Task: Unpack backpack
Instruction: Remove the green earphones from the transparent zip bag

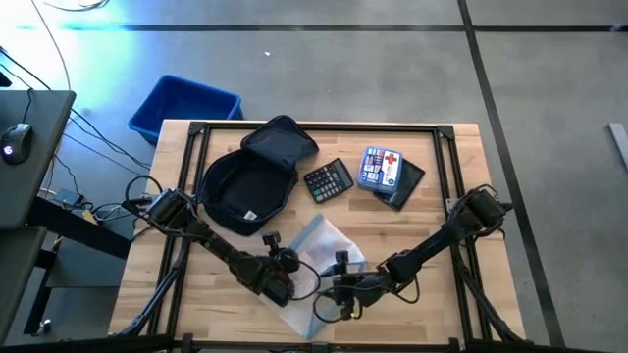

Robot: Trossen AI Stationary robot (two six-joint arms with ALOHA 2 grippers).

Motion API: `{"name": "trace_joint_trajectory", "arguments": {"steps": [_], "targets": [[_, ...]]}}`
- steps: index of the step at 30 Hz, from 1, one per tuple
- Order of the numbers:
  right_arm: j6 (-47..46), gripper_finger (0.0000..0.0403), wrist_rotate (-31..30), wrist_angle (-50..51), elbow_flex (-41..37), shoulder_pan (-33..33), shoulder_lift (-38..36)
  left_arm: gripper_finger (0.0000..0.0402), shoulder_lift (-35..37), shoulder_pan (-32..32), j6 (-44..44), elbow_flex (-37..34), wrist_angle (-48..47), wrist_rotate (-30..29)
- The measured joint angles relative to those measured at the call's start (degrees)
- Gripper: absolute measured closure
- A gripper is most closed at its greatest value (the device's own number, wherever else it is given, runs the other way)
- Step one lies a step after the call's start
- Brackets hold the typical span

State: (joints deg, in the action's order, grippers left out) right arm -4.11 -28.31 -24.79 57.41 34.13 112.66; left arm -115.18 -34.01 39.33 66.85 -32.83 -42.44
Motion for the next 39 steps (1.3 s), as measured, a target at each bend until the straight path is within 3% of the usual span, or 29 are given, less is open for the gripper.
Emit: {"name": "trace_joint_trajectory", "arguments": {"steps": [11, 18, 24, 27, 32, 39], "targets": [[-3.4, 0.0145, 3.0, 11.3, 0.0, 0.2, 0.0, 0.0401, 0.0, -0.1, 3.9, 1.4, -5.0, 1.8], [-2.0, 0.0146, 1.9, 15.3, 0.0, -0.4, 1.7, 0.0401, 0.0, -0.1, 4.0, 1.4, -4.8, 1.9], [-3.6, 0.0198, 2.8, 14.4, 0.1, -1.9, 3.2, 0.0401, 0.0, -0.1, 4.0, 1.4, -4.7, 2.0], [-3.6, 0.0259, 2.7, 14.9, 0.3, -2.0, 3.2, 0.0401, 0.0, -0.2, 4.0, 1.4, -4.8, 2.3], [-5.7, 0.0383, 2.3, 25.0, 4.3, -2.0, 3.2, 0.0401, 0.0, -0.2, 5.0, 1.4, -5.8, 2.4], [-10.2, 0.0398, 5.9, 45.2, 13.8, 0.8, 3.2, 0.0401, 0.0, -0.2, 15.6, 1.3, -17.3, 2.3]]}}
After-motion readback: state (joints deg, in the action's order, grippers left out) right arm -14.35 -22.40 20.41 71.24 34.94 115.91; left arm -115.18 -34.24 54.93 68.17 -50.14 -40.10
